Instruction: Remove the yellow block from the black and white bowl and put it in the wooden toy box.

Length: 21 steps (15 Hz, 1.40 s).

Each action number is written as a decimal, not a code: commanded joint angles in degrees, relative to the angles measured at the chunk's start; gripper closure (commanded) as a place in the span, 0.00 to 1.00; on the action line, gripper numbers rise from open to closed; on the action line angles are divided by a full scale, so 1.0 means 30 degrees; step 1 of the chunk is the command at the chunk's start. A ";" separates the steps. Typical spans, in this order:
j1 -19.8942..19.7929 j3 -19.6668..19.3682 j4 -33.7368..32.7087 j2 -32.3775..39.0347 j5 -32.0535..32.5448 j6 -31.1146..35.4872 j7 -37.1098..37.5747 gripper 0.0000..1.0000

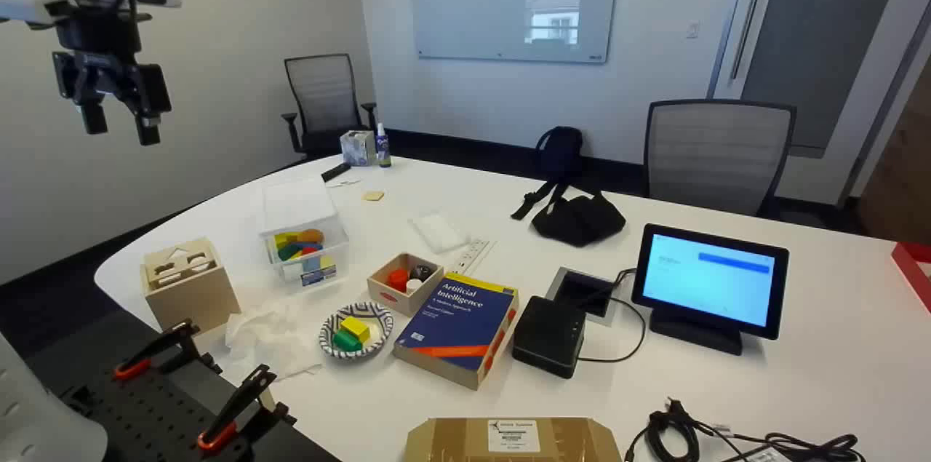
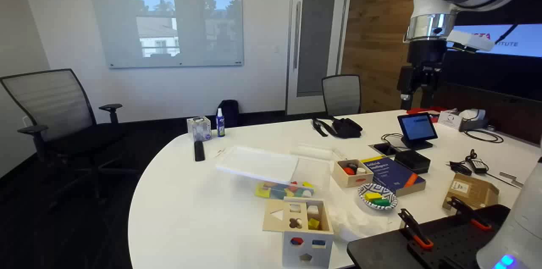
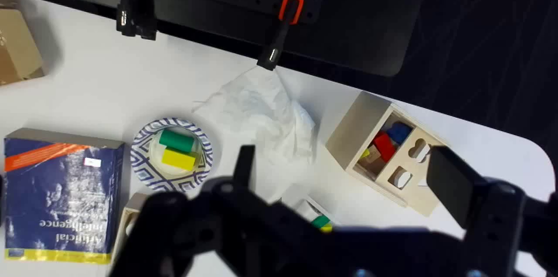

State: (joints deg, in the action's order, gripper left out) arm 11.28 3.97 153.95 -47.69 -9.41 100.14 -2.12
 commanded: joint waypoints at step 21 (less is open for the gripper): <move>-0.4911 -0.2513 -0.0513 1.2401 0.9705 1.8263 -0.3555 0.00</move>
State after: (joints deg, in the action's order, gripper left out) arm -4.76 -1.04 154.25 -18.34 22.34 150.68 -6.44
